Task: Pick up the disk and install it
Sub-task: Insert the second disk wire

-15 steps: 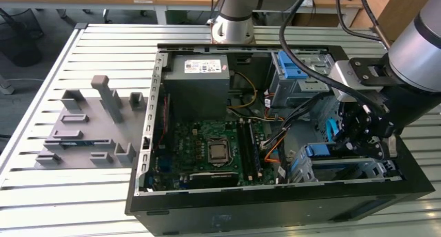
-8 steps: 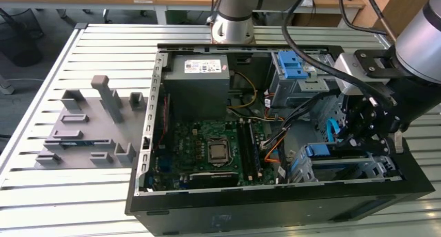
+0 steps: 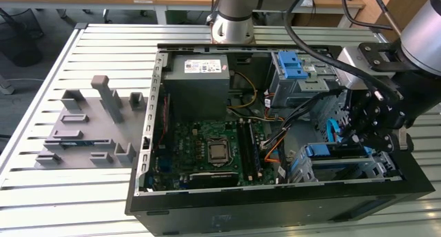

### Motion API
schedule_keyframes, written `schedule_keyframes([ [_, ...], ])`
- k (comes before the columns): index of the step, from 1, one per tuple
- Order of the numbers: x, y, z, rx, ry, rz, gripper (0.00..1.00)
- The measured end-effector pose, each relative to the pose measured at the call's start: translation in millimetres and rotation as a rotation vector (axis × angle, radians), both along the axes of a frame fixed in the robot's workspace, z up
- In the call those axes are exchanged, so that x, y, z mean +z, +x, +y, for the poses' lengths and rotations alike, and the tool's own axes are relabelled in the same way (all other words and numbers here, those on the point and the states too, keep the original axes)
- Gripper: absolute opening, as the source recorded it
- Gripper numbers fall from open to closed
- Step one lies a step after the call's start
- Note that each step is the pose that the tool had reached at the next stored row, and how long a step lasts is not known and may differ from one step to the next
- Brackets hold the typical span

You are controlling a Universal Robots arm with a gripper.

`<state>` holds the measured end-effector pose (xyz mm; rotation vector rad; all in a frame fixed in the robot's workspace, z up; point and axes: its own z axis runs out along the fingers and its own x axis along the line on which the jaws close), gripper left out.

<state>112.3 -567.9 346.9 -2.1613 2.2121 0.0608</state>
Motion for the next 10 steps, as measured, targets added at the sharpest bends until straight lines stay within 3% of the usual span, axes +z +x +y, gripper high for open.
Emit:
schedule_keyframes([
  [2,0.0,0.0,0.0,0.0,0.0,0.0,0.22],
  [4,0.2,0.0,0.0,0.0,-0.0002,0.0,0.11],
  [10,0.2,0.0,0.0,0.0,-0.0002,0.0,0.11],
])
